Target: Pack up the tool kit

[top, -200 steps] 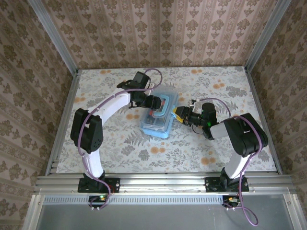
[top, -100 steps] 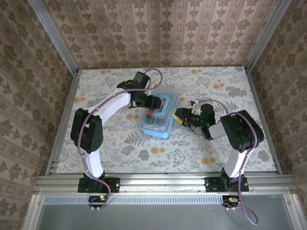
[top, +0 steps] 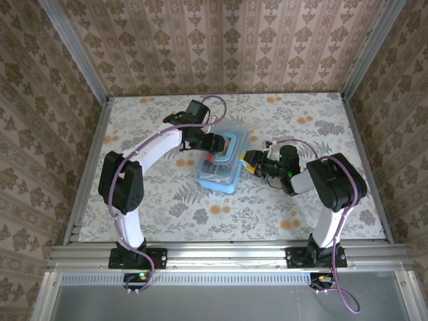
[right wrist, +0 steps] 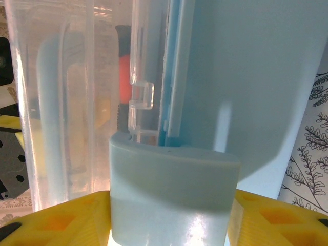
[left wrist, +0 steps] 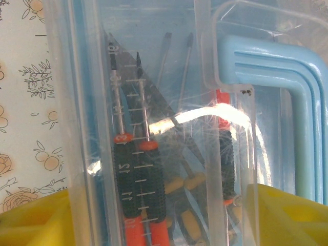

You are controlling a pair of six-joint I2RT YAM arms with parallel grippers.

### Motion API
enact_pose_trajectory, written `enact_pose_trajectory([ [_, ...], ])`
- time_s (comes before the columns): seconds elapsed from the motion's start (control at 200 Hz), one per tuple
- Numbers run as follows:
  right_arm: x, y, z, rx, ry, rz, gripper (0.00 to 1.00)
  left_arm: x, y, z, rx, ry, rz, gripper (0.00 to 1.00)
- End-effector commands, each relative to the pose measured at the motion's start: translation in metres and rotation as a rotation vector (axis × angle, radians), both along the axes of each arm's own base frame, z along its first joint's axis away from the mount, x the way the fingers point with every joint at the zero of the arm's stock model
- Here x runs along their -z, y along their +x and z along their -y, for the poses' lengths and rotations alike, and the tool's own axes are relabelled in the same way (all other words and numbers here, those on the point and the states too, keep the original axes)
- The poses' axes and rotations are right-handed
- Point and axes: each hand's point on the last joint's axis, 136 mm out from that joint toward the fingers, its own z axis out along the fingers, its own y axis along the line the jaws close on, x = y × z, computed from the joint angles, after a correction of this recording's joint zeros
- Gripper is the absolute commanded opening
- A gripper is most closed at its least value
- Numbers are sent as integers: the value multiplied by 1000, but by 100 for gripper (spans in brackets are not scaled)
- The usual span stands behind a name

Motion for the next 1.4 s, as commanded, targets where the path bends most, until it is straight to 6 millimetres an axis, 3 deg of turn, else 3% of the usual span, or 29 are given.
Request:
enact_pose_trajectory([
  [0.0,-8,3,2,1,2,38,63,52,-22,-1,23,67,-144,49],
  [0.27,-10,3,8,14,-21,39,68,52,-19,-4,7,97,-128,49],
  [0.665,4,3,19,45,-29,-1,71,59,-20,-6,2,140,-126,49],
  [0.895,-15,9,9,19,14,35,68,61,-21,-4,6,136,-130,49],
  [1.035,-12,3,11,22,-9,30,67,60,-20,-3,7,136,-129,49],
  [1.215,-11,-3,20,36,-21,25,65,60,-21,-3,9,137,-131,49],
  [1.395,-13,-4,48,91,-26,18,65,61,-22,-6,9,144,-133,49],
])
